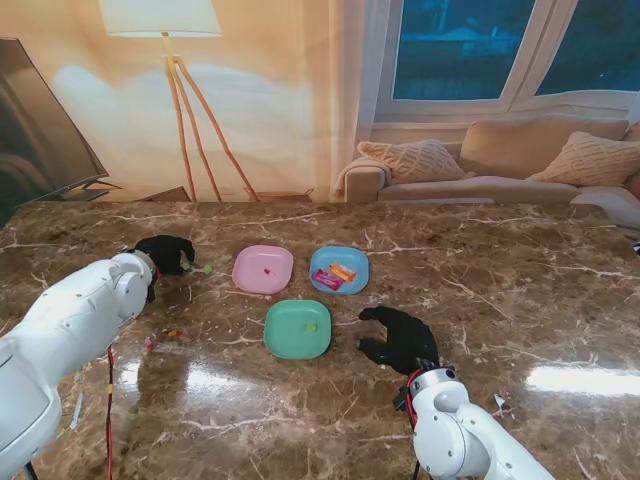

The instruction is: Portion candies into small dishes

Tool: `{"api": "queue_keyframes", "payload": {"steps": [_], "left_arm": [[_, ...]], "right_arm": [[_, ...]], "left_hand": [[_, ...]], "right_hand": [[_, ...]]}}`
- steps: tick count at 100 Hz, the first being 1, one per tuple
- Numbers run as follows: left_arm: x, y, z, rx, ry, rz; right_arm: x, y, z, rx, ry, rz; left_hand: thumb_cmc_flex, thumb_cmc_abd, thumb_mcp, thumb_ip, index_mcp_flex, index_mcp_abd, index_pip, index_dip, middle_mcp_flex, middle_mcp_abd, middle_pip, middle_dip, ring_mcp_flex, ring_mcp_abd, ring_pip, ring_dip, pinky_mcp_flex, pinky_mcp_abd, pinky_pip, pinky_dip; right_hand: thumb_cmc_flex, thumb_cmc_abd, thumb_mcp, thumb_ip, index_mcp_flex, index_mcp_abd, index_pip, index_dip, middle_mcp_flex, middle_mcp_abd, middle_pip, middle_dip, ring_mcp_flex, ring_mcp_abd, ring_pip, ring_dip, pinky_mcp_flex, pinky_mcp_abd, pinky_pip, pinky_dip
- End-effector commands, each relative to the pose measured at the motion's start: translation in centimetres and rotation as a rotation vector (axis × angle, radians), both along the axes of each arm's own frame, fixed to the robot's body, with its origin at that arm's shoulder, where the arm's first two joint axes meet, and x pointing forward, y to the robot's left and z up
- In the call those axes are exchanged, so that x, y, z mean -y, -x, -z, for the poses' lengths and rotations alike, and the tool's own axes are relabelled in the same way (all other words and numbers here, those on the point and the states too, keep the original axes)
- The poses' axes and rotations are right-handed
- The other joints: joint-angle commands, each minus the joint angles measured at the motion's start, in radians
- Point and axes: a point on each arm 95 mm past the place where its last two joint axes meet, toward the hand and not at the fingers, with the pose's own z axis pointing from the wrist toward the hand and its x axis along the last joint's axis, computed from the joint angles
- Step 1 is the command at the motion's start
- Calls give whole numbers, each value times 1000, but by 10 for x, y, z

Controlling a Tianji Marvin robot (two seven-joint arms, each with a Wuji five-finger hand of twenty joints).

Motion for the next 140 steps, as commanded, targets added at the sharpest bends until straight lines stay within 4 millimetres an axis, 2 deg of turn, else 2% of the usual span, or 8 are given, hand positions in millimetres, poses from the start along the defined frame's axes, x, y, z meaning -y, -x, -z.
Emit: {"api": "queue_keyframes", "payload": {"steps": [1,25,29,51,78,103,130,140], "left_arm": [[-11,7,9,-26,-26,-13],[-15,10,11,-16,-32,-20],[-15,10,11,-18,-30,-17],[-14,10,12,-20,-10,-4],[-13,10,12,-18,-13,5],[-13,12,14,-24,-10,5],[-10,13,16,-38,-6,21],[-9,13,17,-37,-5,25]], "right_arm": [[0,3,6,-29,-1,-6],[0,3,7,-30,-4,-10],[0,3,7,-30,-3,-10],[0,2,7,-32,-3,-11],[0,2,8,-33,-2,-12],[0,2,8,-36,-5,-14],[0,2,8,-36,-5,-14],[0,2,8,-35,-5,-13]], "left_hand": [[48,-24,22,14,18,20,-7,-24,36,46,-67,-60,13,11,-14,8,1,15,11,-9],[17,-23,15,8,17,-5,62,23,49,45,-74,-89,21,7,-4,-29,19,20,17,-17],[7,-24,12,8,15,-9,66,21,45,44,-70,-94,14,6,21,-84,14,19,23,-14],[-95,-51,95,-18,15,-12,51,18,-13,39,50,-178,4,9,27,-89,2,24,22,-8],[-9,-25,27,2,44,-66,175,61,86,29,-38,-118,39,4,43,-90,34,22,43,-6],[-36,-25,3,0,46,-79,199,60,100,23,-54,-116,46,11,49,-87,36,32,60,-2],[-136,-39,88,-21,27,-8,3,-32,-5,31,68,-205,14,13,44,-76,0,38,59,11],[-121,-43,88,-22,42,-37,55,15,12,29,72,-193,15,12,47,-74,0,37,58,14]], "right_hand": [[0,7,16,12,-3,-25,8,-10,-15,-4,-3,1,-9,32,2,29,0,4,23,27],[-2,9,15,12,-5,-26,7,-10,-17,-5,-4,0,-10,32,2,30,0,4,24,28],[-3,8,15,12,-4,-26,8,-10,-17,-5,-4,0,-9,33,2,30,1,4,24,28],[-5,13,14,13,-3,-26,8,-10,-17,-5,-3,0,-10,32,2,30,0,4,24,29],[-2,11,16,13,-3,-26,8,-10,-16,-5,-3,0,-9,32,2,30,1,4,25,30],[-7,14,13,13,-5,-25,7,-10,-18,-5,-3,0,-11,32,2,30,0,4,25,31],[-7,14,12,14,-5,-26,7,-10,-17,-3,-3,0,-10,32,2,31,1,4,26,31],[-5,14,13,14,-5,-26,7,-10,-17,-5,-3,0,-9,33,3,31,2,3,26,32]]}}
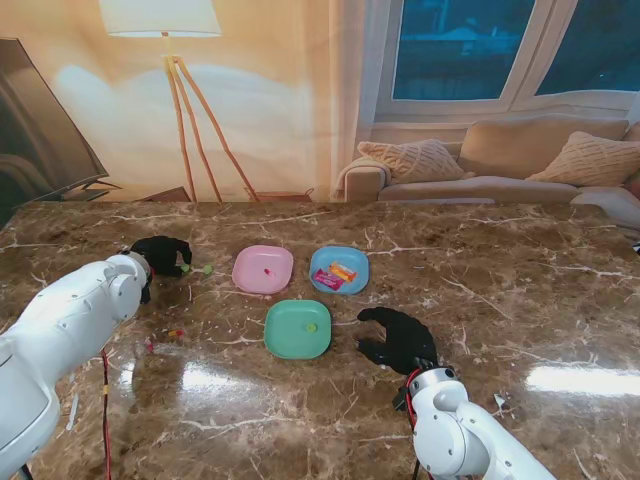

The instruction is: Portion candies into small dishes

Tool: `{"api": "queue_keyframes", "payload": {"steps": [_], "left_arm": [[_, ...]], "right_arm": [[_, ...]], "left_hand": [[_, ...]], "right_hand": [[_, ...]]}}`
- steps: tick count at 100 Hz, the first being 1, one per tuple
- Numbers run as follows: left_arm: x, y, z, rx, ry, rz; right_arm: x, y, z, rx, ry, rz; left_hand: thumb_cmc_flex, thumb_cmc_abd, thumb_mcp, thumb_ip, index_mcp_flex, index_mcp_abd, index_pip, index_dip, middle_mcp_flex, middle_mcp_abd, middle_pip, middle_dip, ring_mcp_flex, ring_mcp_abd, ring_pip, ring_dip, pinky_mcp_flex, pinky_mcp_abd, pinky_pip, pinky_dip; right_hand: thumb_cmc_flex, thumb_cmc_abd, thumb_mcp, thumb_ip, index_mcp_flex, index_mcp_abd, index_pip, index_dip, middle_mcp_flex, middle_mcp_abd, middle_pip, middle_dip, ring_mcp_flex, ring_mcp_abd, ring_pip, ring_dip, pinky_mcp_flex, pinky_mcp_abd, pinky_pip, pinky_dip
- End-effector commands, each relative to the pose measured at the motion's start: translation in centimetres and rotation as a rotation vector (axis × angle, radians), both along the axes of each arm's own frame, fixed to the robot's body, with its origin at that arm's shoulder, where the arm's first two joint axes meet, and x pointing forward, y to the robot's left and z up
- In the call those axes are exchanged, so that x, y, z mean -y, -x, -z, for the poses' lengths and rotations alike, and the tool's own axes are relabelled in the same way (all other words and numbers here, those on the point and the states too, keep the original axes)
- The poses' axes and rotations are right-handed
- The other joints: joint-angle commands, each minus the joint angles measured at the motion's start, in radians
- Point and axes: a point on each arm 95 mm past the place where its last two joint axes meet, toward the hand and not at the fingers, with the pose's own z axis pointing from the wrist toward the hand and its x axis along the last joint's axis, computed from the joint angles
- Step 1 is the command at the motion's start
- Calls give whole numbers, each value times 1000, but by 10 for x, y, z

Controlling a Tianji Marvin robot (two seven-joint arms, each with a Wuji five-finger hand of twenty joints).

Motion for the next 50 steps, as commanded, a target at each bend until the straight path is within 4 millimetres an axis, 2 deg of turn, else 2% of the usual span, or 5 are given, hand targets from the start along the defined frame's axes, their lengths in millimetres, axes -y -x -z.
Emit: {"api": "queue_keyframes", "payload": {"steps": [1,8,14,33,50], "left_arm": [[0,10,16,-43,-13,6],[0,10,16,-37,-11,9],[0,10,16,-35,-11,9],[0,11,18,-37,-18,6],[-1,12,19,-32,-18,3]], "right_arm": [[0,4,6,-26,1,-2],[0,4,6,-25,1,-1],[0,4,6,-25,1,-1],[1,4,6,-25,1,-3],[1,4,6,-27,0,-4]], "left_hand": [[-13,-24,24,-22,19,-13,25,12,38,-32,-12,-52,-6,12,30,3,-11,36,33,21],[40,-14,-29,-8,19,-51,122,52,89,-39,-70,2,2,10,38,3,-2,35,39,23],[77,-9,-49,2,19,-61,163,65,116,-40,-108,35,10,7,40,1,7,30,41,19],[116,-12,-32,7,35,-50,178,62,139,-39,-127,24,43,-1,30,-5,50,16,35,1],[122,-3,-33,6,65,-80,257,79,176,-32,-155,-12,72,1,7,-12,75,14,34,-21]], "right_hand": [[-4,10,14,15,-3,-25,8,-9,-17,-4,-3,0,-9,32,3,22,2,3,26,20],[-5,10,14,14,-5,-26,7,-10,-16,-5,-3,1,-10,32,2,22,2,3,26,20],[-4,9,14,14,-5,-26,7,-9,-16,-5,-3,1,-9,32,3,22,3,4,26,20],[-4,8,14,14,-5,-25,7,-10,-17,-5,-4,0,-9,33,3,22,3,4,27,20],[-3,8,15,14,-6,-26,7,-10,-17,-5,-4,0,-10,32,3,22,3,4,27,20]]}}
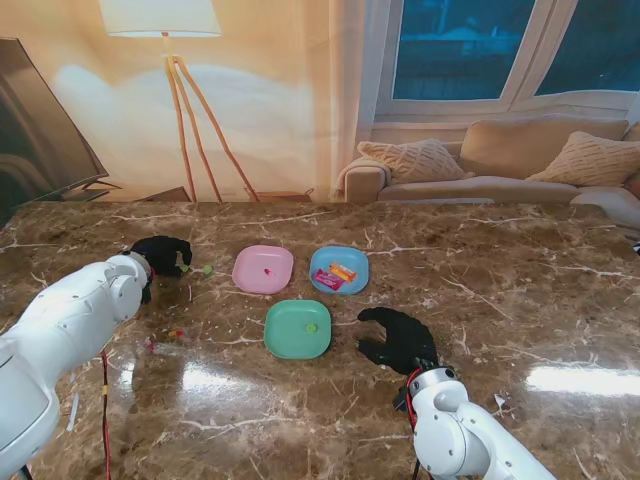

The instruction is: Portion candies into small dishes

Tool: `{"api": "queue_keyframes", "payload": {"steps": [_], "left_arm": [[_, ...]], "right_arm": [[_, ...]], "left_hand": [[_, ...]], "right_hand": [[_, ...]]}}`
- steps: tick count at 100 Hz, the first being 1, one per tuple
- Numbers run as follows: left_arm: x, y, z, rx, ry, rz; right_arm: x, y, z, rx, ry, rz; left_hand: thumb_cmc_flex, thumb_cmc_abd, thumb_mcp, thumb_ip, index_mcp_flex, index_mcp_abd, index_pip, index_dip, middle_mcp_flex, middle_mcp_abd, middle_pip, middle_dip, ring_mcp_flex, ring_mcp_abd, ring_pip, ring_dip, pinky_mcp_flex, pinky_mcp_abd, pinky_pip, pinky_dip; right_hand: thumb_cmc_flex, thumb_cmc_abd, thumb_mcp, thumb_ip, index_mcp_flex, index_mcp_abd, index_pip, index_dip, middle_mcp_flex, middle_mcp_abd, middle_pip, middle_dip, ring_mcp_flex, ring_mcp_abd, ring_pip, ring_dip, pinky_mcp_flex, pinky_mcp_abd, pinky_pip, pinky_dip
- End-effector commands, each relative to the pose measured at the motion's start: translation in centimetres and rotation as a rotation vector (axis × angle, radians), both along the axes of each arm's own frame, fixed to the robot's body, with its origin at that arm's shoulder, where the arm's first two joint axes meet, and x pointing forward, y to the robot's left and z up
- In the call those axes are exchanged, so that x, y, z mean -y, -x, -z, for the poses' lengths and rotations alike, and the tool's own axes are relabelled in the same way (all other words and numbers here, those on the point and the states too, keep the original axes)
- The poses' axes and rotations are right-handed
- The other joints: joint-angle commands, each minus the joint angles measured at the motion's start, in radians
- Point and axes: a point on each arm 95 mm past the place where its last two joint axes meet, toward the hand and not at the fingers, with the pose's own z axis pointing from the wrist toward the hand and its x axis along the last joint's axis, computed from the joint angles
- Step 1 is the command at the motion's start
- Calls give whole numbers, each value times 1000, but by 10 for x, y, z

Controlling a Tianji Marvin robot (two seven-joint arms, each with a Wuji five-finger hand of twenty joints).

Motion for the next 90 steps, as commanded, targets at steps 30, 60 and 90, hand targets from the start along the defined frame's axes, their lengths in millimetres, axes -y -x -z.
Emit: {"api": "queue_keyframes", "payload": {"steps": [30,60,90], "left_arm": [[-3,12,17,-25,-5,-1],[-5,10,-4,41,1,23],[7,30,-41,140,19,97]], "right_arm": [[0,4,6,-27,1,-6],[-1,4,5,-21,-1,-3],[0,5,4,-12,-5,0]], "left_hand": [[65,13,-1,10,75,-41,142,14,149,-26,-67,-112,58,11,-18,-38,35,25,35,-38],[64,17,-9,10,77,-45,149,5,153,-24,-66,-113,57,13,-13,-39,30,32,39,-39],[62,13,-14,11,89,-45,149,-3,162,-17,-68,-118,59,22,-5,-37,26,43,44,-36]], "right_hand": [[-4,8,14,13,-5,-26,7,-10,-19,-4,-4,0,-9,32,3,22,4,4,28,21],[-4,8,14,13,-6,-27,7,-10,-18,-5,-4,0,-9,31,3,22,4,4,28,21],[-4,8,14,13,-6,-26,7,-10,-19,-6,-4,-1,-8,32,3,22,4,6,28,21]]}}
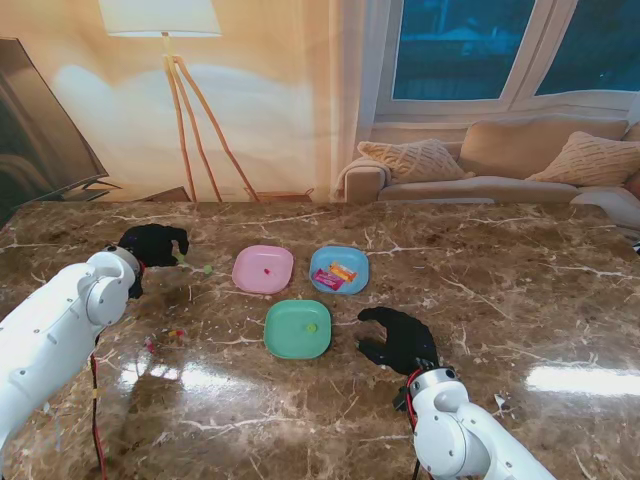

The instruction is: Portion candies into small dishes

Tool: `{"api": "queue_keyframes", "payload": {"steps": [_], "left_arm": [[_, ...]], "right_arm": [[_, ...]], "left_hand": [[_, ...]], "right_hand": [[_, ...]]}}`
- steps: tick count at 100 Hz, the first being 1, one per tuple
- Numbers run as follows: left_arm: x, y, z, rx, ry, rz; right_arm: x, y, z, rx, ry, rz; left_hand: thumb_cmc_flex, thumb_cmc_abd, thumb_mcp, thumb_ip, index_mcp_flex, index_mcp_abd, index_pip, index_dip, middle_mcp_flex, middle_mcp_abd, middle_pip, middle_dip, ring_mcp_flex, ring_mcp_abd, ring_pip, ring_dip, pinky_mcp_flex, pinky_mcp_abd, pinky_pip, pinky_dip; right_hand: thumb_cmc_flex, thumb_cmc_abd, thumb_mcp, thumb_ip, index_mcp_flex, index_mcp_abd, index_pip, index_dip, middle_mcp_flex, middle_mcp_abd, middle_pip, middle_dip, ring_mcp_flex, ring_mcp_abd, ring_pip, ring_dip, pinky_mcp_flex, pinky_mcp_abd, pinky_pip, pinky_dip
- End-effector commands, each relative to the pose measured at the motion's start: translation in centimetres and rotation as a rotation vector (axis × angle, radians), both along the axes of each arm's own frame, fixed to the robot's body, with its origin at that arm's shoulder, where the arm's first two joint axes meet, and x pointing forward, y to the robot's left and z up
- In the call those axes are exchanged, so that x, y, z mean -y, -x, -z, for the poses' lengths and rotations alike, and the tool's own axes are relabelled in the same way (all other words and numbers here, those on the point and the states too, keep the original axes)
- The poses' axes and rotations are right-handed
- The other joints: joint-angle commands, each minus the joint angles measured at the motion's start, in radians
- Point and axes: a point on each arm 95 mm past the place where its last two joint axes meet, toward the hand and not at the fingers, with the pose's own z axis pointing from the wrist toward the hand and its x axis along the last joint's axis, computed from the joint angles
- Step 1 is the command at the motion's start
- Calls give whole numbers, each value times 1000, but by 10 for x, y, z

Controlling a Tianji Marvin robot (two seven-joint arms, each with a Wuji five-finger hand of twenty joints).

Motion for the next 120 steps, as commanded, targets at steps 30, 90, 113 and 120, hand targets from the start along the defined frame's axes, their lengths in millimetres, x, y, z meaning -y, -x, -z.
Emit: {"api": "queue_keyframes", "payload": {"steps": [30,90,113,120], "left_arm": [[47,42,-22,93,76,152],[153,92,5,96,190,438],[172,105,14,86,195,516],[175,107,15,79,190,538]], "right_arm": [[1,6,4,-12,-9,3],[5,9,3,5,-23,19],[4,10,3,3,-26,13],[4,10,3,4,-26,13]], "left_hand": [[31,19,-12,19,110,-4,57,-43,44,4,2,-7,21,24,3,-8,-16,59,47,0],[-24,21,-26,12,161,-29,-10,-62,17,-25,49,95,-31,6,16,28,-133,81,19,49],[-30,28,-33,12,196,-23,-46,-108,-5,-34,67,140,-60,4,6,41,-179,88,-14,71],[-30,31,-34,12,202,-21,-55,-122,-12,-36,67,147,-70,4,1,42,-193,89,-23,76]], "right_hand": [[-3,8,15,13,-5,-24,7,-10,-18,-3,-3,-1,-7,32,3,22,4,4,17,21],[-4,9,15,14,-3,-27,8,-10,-19,-6,-4,-1,-6,34,3,22,3,6,17,20],[-5,10,14,14,-4,-27,8,-10,-19,-6,-4,-1,-6,34,3,22,3,5,17,20],[-4,10,14,14,-3,-27,8,-10,-19,-7,-4,-1,-5,34,3,22,3,5,17,19]]}}
